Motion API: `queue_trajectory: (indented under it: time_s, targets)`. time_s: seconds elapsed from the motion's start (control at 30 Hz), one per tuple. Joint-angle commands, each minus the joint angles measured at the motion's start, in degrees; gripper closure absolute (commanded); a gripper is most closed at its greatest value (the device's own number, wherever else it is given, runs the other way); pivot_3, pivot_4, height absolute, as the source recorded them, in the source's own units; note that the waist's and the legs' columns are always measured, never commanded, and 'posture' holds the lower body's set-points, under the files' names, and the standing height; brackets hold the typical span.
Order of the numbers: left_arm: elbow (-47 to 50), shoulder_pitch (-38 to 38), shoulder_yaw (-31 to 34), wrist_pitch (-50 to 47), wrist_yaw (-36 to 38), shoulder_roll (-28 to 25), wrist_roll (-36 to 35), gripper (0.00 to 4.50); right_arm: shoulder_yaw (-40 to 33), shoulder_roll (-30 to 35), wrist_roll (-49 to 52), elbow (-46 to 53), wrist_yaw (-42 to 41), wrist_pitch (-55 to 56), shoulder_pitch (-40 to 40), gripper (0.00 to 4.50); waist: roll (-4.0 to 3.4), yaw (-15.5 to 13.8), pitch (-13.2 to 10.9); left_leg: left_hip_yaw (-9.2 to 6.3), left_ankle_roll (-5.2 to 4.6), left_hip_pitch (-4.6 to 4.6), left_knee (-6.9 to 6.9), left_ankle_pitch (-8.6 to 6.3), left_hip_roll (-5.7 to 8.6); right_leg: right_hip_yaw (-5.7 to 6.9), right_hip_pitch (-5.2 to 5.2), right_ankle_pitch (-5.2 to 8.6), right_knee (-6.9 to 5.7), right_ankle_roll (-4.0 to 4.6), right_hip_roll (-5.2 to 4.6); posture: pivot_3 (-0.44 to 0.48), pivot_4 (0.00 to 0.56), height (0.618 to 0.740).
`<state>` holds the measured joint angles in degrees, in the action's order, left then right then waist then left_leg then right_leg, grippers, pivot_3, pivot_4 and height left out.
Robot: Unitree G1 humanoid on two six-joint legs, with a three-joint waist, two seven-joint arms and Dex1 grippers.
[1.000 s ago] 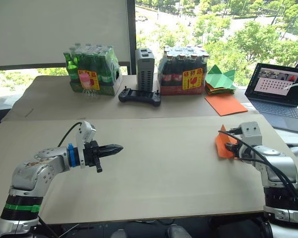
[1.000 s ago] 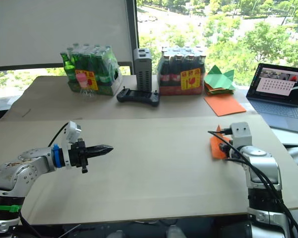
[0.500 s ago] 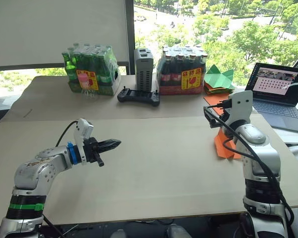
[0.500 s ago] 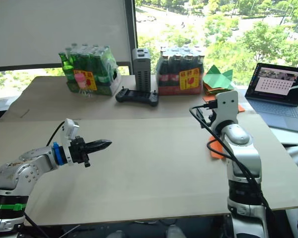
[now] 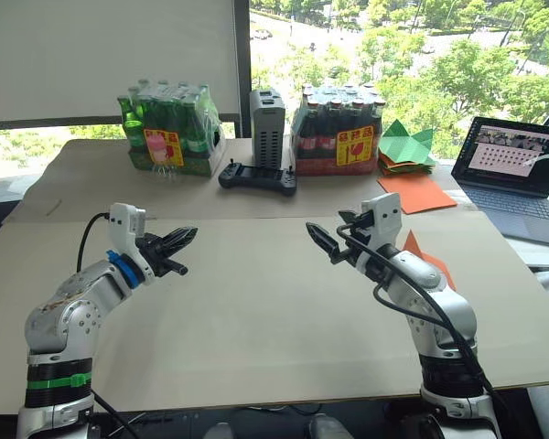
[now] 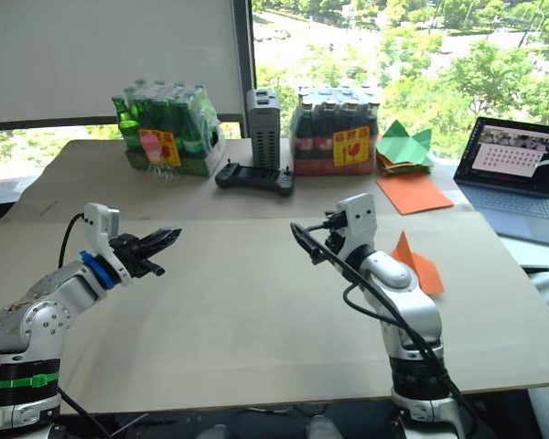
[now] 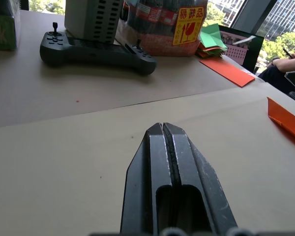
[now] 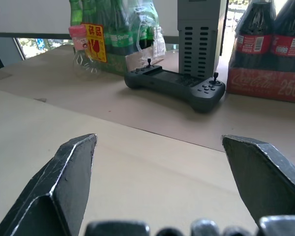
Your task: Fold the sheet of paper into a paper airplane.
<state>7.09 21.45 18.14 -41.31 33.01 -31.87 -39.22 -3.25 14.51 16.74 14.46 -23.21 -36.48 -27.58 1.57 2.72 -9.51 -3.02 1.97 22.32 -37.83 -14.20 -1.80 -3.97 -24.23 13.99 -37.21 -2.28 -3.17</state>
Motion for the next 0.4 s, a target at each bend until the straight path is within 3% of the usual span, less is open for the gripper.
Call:
queue_trajectory:
  time_s: [0.03,0.4]
  targets:
    - [3.15,0.07,1.61,0.99,-1.01,-0.49,-0.34,4.50,0.28,0.38,-0.01,-0.14,-0.47,2.88,-0.46,0.04,0.00,-0.04,0.00,0.00,0.00,0.00,0.00,0.00,0.00,0.00,0.00,0.00,0.00,0.00,0.00,0.000,0.150,0.740]
    - [5.19,-2.59,2.77,-0.73,-2.68,-0.76,-1.60,4.50,1.41,0.68,0.15,-1.42,-1.10,3.76,-1.01,0.04,0.00,-0.08,0.00,0.00,0.00,0.01,0.00,0.00,0.01,0.00,0.00,0.00,0.01,0.00,-0.01,0.000,0.150,0.740]
